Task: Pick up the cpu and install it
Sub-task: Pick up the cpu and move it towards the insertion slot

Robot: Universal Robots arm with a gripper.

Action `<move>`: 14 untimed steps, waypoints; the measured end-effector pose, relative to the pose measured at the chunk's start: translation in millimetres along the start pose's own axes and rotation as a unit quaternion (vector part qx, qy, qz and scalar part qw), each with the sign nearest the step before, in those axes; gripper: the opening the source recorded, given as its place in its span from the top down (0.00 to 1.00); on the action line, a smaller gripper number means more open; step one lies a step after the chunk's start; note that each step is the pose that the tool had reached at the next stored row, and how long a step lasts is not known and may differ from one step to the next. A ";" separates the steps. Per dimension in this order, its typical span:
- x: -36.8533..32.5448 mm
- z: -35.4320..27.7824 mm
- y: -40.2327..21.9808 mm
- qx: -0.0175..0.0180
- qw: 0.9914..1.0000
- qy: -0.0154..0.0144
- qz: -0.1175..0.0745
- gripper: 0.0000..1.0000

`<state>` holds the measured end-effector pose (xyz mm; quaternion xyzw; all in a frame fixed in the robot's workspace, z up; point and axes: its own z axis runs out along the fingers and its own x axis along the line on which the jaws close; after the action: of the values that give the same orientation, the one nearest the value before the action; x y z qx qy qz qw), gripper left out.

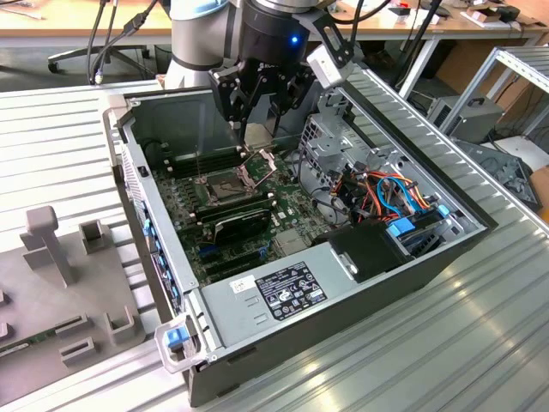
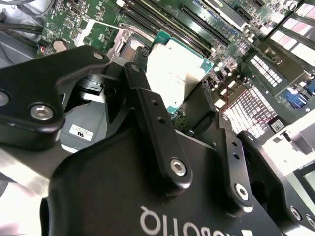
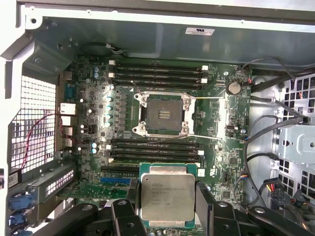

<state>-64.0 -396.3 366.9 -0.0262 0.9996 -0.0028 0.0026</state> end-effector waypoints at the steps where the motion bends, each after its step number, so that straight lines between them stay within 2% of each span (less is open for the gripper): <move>1: -1.4 0.0 -0.1 0.000 1.000 0.000 0.000 0.45; 8: -2.8 1.9 1.2 0.000 1.000 0.000 0.000 0.45; 14: -3.2 6.1 8.3 0.000 1.000 0.000 0.000 0.45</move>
<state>-61.3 -387.9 360.8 -0.0262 0.9996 -0.0028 0.0026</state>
